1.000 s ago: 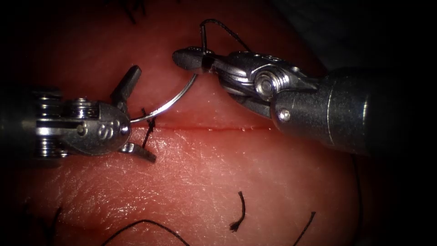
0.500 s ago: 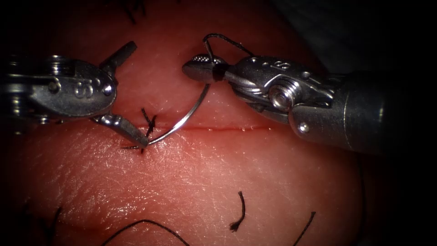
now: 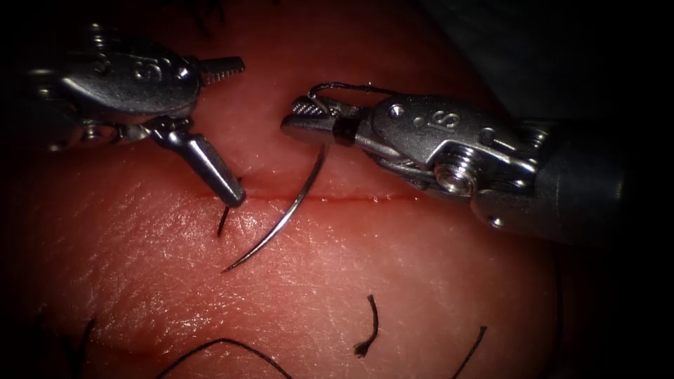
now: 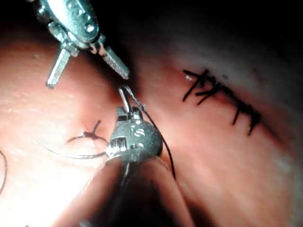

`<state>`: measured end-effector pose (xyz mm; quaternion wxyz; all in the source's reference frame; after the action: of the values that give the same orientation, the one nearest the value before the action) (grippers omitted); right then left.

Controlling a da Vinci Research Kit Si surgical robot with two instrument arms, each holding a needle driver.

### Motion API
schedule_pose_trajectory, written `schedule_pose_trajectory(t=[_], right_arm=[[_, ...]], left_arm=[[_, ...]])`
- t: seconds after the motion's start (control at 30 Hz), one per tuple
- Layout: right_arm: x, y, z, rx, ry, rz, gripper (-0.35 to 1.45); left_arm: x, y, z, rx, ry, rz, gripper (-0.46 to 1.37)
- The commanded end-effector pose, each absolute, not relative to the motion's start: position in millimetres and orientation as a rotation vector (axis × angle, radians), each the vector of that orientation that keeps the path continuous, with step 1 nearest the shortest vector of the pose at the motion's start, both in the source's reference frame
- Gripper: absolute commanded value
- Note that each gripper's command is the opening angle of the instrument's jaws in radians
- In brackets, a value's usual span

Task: Wound Closure
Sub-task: Hand over the needle from the left to the right gripper

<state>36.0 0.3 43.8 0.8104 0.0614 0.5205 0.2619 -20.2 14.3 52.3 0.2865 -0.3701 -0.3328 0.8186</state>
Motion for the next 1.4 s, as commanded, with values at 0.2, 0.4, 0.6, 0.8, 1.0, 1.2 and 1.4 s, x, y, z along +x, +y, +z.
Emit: schedule_pose_trajectory(t=[0.2,0.4,0.6,0.8,1.0,1.2,1.4], right_arm=[[36.0,0.3,41.9,0.089,1.165,0.506,-0.35],[36.0,0.3,40.6,0.035,1.204,0.486,-0.35],[35.7,0.2,39.8,-0.005,1.237,0.495,-0.35],[35.7,-0.3,39.5,-0.027,1.253,0.506,-0.35],[35.9,-0.4,39.3,-0.037,1.26,0.512,-0.35],[35.9,-0.4,39.2,-0.064,1.279,0.527,-0.35],[35.9,-0.4,39.2,-0.064,1.279,0.527,-0.35]], left_arm=[[-20.6,14.0,52.9,-0.993,-1.017,2.106,1.3],[-21.1,13.9,53.8,-1.035,-1.095,1.996,1.21],[-21.4,14.0,55.0,-1.101,-1.163,1.87,1.25],[-21.6,13.5,55.4,-1.111,-1.208,1.827,1.29],[-21.9,12.6,56.6,-1.092,-1.236,1.806,1.3],[-22.1,11.8,58.1,-1.089,-1.252,1.785,1.3],[-22.2,11.1,59.2,-1.09,-1.282,1.741,1.26]])
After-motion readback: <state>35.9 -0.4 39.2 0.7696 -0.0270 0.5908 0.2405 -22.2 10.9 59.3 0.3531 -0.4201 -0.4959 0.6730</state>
